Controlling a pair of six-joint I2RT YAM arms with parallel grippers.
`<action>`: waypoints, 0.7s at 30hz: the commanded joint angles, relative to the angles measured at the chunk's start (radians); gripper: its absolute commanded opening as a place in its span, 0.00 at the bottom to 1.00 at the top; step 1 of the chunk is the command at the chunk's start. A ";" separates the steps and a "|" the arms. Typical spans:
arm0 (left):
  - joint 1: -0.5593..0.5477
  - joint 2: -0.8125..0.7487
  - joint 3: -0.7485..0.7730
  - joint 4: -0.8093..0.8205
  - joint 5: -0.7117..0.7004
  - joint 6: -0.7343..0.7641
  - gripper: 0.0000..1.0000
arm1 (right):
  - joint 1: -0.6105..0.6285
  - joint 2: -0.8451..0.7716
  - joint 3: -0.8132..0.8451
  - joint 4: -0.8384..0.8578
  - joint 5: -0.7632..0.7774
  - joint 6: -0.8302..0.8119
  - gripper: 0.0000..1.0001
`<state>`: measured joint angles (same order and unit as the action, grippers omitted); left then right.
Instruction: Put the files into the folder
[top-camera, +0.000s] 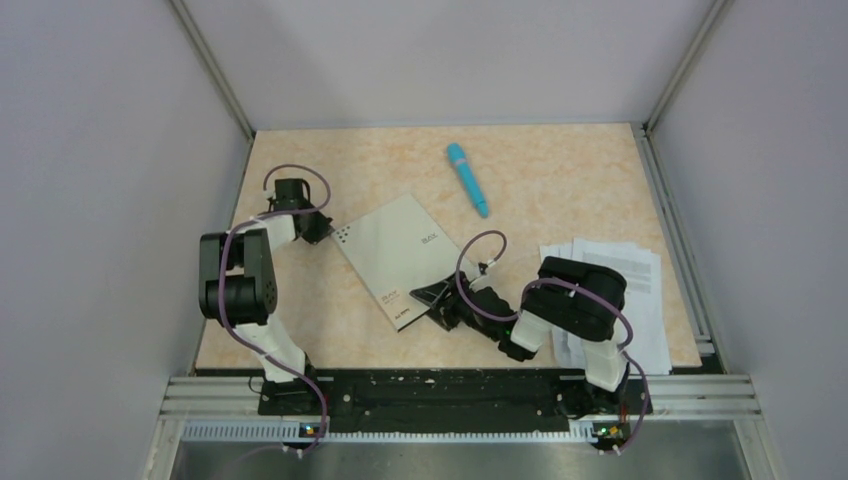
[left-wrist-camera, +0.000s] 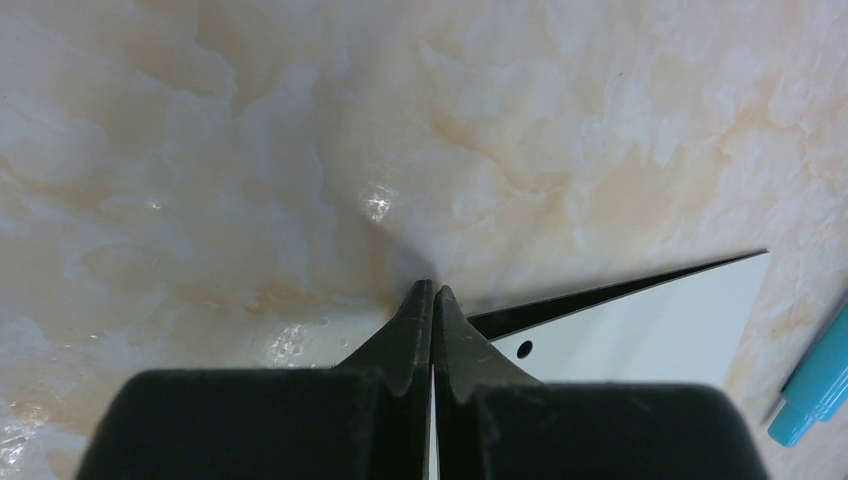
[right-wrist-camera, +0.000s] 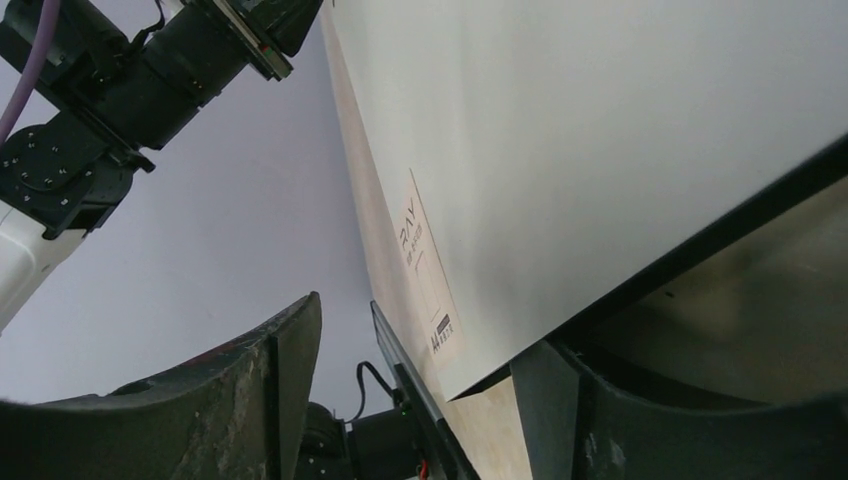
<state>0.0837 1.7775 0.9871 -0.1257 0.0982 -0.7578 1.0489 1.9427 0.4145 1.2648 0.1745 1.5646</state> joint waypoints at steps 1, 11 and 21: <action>-0.018 -0.015 -0.046 -0.096 0.054 -0.004 0.00 | -0.012 0.028 0.037 0.035 0.042 -0.078 0.63; -0.015 -0.058 -0.056 -0.107 0.084 -0.025 0.03 | -0.011 0.012 0.061 0.006 0.060 -0.252 0.23; -0.004 -0.277 -0.025 -0.237 0.064 -0.077 0.64 | 0.053 -0.168 0.108 -0.257 0.161 -0.506 0.00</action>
<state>0.0917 1.6356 0.9592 -0.2234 0.1173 -0.8036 1.0630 1.8816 0.4561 1.1656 0.2375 1.2457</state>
